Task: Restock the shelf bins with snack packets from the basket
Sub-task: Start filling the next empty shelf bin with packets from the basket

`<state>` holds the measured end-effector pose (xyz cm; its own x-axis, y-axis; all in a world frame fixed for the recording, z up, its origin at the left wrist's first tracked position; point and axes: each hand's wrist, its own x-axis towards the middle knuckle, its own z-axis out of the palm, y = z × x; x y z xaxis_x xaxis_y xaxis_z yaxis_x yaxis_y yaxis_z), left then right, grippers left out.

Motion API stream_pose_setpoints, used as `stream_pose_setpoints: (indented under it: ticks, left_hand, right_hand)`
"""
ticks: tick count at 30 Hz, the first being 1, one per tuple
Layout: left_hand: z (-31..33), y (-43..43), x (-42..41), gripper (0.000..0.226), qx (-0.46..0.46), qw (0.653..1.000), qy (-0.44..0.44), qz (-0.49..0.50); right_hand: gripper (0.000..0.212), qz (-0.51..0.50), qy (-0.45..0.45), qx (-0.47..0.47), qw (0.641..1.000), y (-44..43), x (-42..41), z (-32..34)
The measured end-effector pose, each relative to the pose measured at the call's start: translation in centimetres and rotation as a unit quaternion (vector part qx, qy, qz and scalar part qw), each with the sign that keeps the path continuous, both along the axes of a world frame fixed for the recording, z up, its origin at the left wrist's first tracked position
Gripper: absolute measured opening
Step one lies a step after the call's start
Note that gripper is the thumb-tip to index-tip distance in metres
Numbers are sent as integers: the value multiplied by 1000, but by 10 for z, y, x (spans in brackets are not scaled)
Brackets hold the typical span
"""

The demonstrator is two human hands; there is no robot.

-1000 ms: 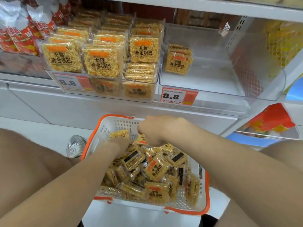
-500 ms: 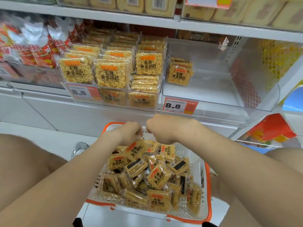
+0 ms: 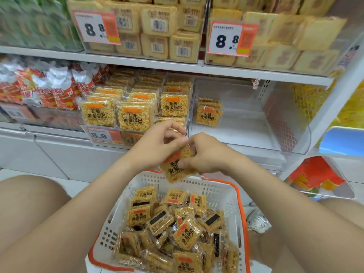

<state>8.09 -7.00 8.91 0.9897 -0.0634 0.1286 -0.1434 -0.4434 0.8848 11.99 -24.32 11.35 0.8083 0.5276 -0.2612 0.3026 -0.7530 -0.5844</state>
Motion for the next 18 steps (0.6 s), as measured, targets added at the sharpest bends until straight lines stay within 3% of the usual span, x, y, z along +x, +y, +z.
stream_pose_setpoints:
  ticks: [1, 3, 6, 9, 12, 16, 18]
  left_hand:
    - [2, -2, 3, 7, 20, 999, -35, 33]
    - [4, -5, 9, 20, 51, 987, -88, 121]
    - [12, -7, 15, 27, -2, 972, -63, 227]
    - [17, -6, 24, 24, -136, 963, 41, 230]
    - [17, -8, 25, 38, -217, 956, 72, 183]
    - [13, -15, 28, 40, -205, 959, 57, 185]
    - [17, -20, 29, 41, -164, 967, 31, 193]
  right_hand:
    - [27, -28, 36, 44, 998, -2, 2, 1]
    - [30, -81, 95, 113, 986, -6, 5, 4]
    - [50, -136, 118, 200, 963, -11, 14, 4]
    - [49, -174, 117, 245, 947, -13, 20, 2]
    - [51, -182, 126, 259, 940, -15, 21, -2]
    - [36, -136, -29, 188, 972, -25, 22, 10]
    - [28, -95, -42, 172, 980, -32, 25, 23]
